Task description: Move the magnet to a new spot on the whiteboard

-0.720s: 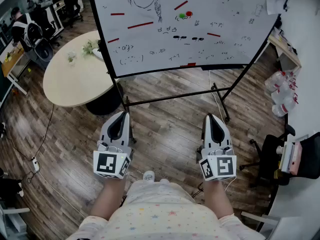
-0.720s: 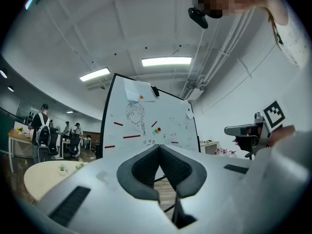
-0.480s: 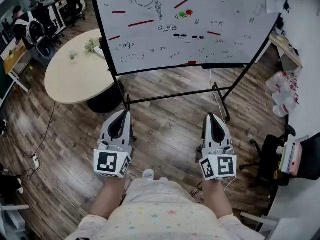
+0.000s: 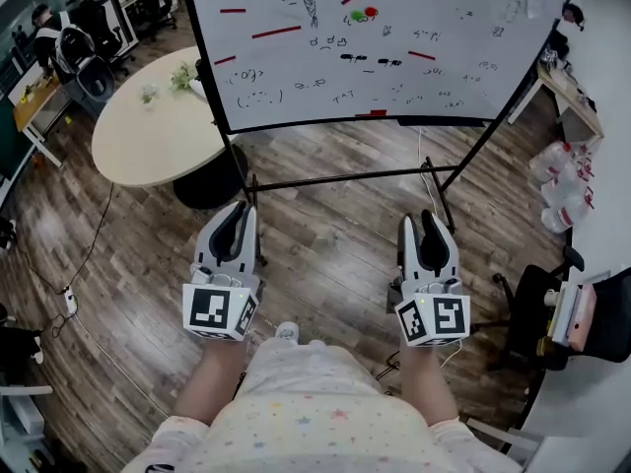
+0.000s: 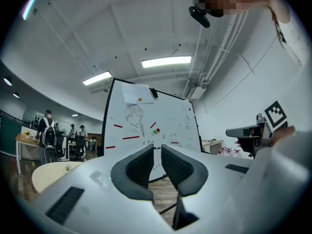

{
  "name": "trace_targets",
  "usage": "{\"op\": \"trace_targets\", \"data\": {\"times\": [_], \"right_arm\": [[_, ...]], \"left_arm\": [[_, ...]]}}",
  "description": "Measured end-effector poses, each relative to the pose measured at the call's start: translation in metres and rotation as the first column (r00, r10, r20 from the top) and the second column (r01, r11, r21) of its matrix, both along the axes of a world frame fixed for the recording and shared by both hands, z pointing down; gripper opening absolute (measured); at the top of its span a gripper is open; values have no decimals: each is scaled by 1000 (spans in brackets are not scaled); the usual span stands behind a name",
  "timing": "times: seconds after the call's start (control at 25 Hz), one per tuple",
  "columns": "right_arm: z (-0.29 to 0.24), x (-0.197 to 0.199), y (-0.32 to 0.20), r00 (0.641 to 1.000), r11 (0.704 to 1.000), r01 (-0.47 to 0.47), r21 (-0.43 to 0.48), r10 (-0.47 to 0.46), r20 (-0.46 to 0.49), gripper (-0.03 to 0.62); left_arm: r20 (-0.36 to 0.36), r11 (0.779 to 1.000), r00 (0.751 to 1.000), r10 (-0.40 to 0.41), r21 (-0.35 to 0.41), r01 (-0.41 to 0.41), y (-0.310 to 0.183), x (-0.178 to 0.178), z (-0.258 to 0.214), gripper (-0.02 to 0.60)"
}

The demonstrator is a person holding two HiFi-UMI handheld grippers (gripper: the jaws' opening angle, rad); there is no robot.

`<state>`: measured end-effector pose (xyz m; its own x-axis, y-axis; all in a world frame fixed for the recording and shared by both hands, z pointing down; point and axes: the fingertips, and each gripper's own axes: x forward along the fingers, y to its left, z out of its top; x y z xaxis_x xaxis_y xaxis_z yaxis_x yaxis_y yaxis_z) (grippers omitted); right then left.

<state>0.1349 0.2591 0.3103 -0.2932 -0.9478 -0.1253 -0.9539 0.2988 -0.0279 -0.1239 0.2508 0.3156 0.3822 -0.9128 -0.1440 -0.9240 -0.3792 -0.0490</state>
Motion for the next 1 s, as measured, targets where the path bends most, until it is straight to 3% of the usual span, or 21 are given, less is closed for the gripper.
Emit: {"op": "trace_targets", "data": {"times": [0.2,0.32,0.64,1.0], "right_arm": [[-1,5,2,999,1000,28,12,-28,15,223],[-3,4,5,998,998,56,28,-56,26,250],[3,-15,-14,992,992,123,-1,-123,-8,268],[-6,-34,-82,995,996,87,11,-86,-48,282]], "left_arm": [[-41,1000,999,6,-20,-7,9,11,3,164],[-46,1000,999,-20,-21,19,13,11,3,218],[-38,999,998,-43,-17,42,-5,4,3,233],[-55,1000,999,1,-6,-1,-82,-10,2,233]]}}
